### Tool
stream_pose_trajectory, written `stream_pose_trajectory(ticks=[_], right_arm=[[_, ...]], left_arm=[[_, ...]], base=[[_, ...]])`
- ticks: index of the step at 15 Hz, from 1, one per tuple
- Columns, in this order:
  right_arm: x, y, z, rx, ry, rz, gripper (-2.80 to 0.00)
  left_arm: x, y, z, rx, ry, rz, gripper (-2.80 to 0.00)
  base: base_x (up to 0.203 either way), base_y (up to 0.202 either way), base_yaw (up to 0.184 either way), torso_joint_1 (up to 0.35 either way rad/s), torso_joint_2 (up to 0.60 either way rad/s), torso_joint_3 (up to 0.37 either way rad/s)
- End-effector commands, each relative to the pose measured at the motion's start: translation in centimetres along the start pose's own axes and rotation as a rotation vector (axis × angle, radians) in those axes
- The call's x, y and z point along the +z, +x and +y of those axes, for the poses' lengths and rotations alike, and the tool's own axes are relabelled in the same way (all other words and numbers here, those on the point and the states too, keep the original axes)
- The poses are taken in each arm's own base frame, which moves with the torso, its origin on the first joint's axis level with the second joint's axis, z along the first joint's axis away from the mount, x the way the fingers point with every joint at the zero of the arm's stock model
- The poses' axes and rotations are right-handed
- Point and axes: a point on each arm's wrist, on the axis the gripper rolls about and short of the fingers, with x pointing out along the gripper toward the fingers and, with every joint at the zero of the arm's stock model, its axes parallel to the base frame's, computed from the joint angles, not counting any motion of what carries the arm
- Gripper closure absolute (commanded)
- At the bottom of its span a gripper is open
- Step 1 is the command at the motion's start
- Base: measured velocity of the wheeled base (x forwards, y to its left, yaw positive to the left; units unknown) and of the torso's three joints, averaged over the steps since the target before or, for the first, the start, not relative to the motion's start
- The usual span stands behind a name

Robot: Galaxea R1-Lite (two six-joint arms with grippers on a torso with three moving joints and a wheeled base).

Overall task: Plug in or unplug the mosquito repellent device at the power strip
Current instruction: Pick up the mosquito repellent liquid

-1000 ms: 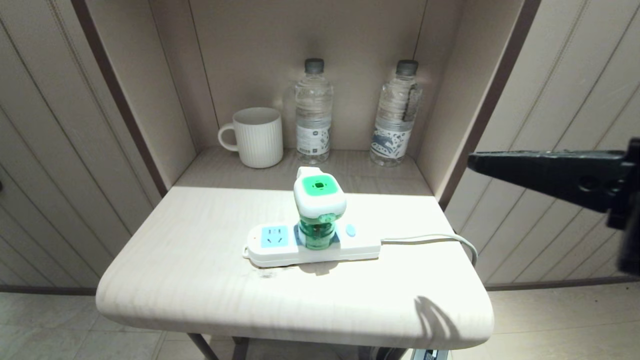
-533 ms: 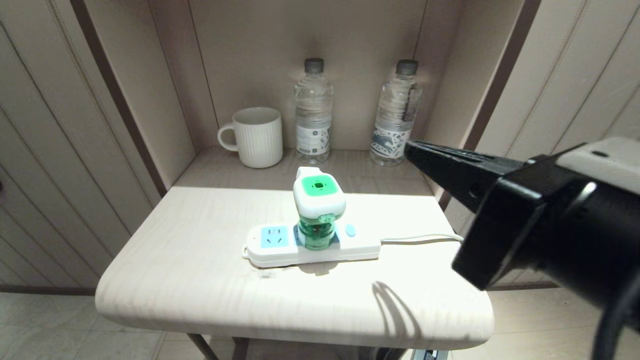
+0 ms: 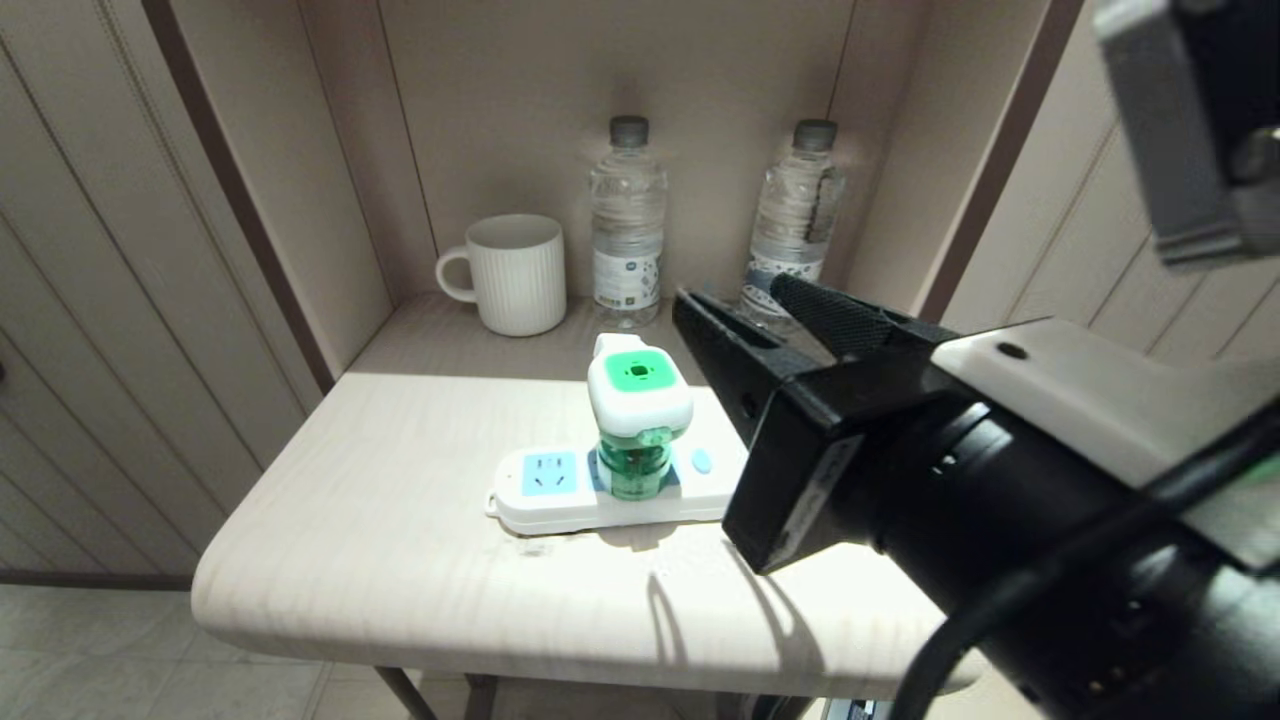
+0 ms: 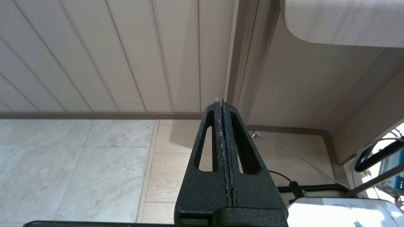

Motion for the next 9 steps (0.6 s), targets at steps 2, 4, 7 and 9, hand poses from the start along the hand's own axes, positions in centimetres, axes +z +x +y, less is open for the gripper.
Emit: stream_pose_trajectory(ticks=[2, 4, 7, 9], right_arm=[[-1.5, 0.8, 0.9, -0.003, -0.024, 0.022, -2.80], [-1.9, 1.1, 1.1, -0.005, -0.026, 0.020, -2.80], [-2.9, 1.7, 1.8, -0.005, -0.032, 0.020, -2.80], [-3.5, 2.6, 1.5, -0.034, -0.049, 0.021, -2.80]], left_arm=[[0.0, 0.0, 0.0, -0.001, 0.000, 0.002, 0.00], [0.0, 0.0, 0.0, -0.001, 0.000, 0.002, 0.00], [0.0, 0.0, 0.0, -0.001, 0.000, 0.002, 0.00], [0.0, 0.0, 0.0, 0.001, 0.000, 0.002, 0.00]], base=[[0.000, 0.000, 0.000, 0.000, 0.00, 0.000], [0.000, 0.000, 0.000, 0.000, 0.00, 0.000], [0.000, 0.000, 0.000, 0.000, 0.00, 0.000], [0.000, 0.000, 0.000, 0.000, 0.00, 0.000]])
